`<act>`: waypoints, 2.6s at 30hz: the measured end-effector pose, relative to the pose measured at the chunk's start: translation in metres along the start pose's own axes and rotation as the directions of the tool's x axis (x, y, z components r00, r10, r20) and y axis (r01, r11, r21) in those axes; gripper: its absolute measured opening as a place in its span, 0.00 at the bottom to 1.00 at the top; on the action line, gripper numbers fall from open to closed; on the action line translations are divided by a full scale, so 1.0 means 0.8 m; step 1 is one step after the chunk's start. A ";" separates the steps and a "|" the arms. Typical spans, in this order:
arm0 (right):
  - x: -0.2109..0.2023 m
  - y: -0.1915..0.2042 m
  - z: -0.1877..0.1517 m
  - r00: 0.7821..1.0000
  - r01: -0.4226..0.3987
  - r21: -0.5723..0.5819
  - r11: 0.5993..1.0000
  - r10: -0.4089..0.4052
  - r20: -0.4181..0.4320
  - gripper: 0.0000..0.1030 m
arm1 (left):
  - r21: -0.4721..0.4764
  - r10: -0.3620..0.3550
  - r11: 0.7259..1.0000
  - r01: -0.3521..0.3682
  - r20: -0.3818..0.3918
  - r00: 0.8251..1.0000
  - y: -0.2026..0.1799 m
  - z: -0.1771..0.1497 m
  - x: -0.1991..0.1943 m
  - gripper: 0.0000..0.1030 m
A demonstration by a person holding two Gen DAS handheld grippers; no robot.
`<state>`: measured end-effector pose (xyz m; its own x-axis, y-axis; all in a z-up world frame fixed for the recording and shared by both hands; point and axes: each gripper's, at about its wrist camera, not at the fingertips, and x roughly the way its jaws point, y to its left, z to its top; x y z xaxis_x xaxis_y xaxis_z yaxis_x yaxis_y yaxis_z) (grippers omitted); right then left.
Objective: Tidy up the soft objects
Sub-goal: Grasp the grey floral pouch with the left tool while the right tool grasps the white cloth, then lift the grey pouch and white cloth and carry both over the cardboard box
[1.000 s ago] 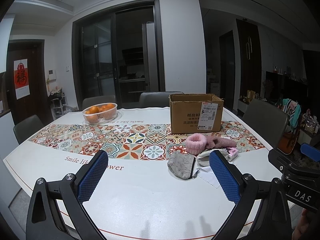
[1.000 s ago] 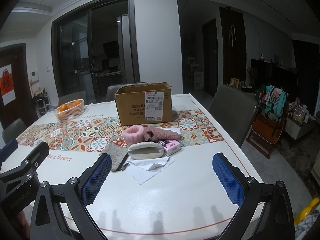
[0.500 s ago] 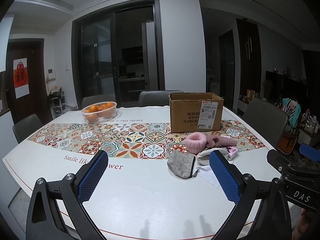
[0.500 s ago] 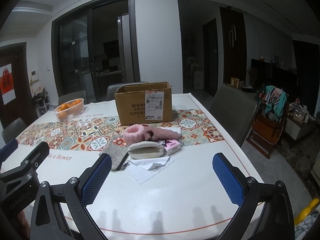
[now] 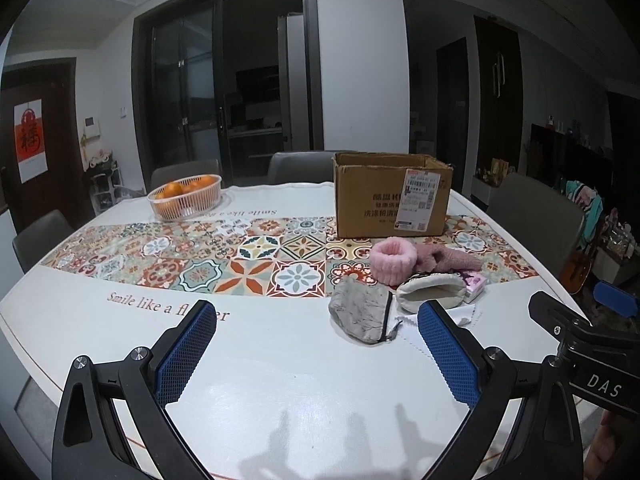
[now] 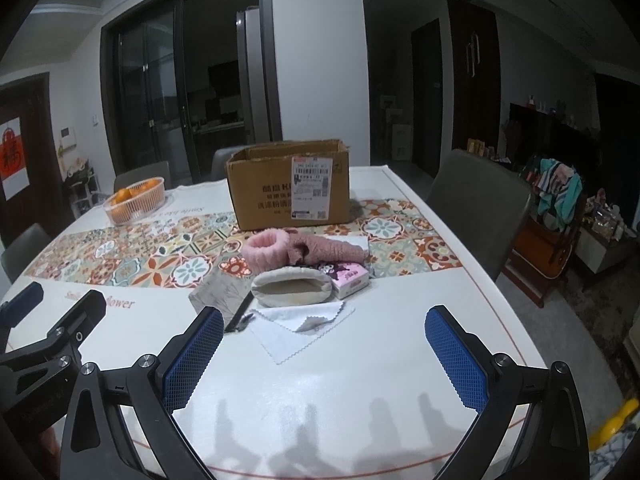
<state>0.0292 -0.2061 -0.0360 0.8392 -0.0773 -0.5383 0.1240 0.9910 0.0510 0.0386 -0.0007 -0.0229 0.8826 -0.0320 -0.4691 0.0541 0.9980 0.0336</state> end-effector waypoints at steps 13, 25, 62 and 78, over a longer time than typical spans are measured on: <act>0.083 0.009 0.003 0.994 -0.032 -0.008 0.999 0.031 -0.102 0.99 | 0.001 -0.054 0.999 0.054 -0.096 0.994 -0.003 0.000 0.077 0.90; 0.164 0.011 -0.003 0.974 -0.049 -0.022 0.999 0.042 -0.225 0.96 | 0.017 -0.076 0.997 0.081 -0.178 0.981 -0.009 -0.006 0.152 0.84; 0.236 0.056 -0.032 0.933 -0.163 -0.132 0.978 0.110 -0.342 0.17 | -0.089 -0.227 0.974 0.209 -0.373 0.900 -0.019 -0.034 0.250 0.15; 0.197 0.041 -0.015 0.942 -0.189 -0.062 0.980 0.163 -0.292 0.15 | -0.072 -0.223 0.975 0.212 -0.266 0.938 -0.023 -0.010 0.201 0.10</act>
<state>0.1592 -0.1841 -0.1288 0.6562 0.1210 -0.7449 -0.0701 0.9926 0.0995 0.1759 -0.0241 -0.1057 0.6912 -0.2383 -0.6822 0.2062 0.9698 -0.1299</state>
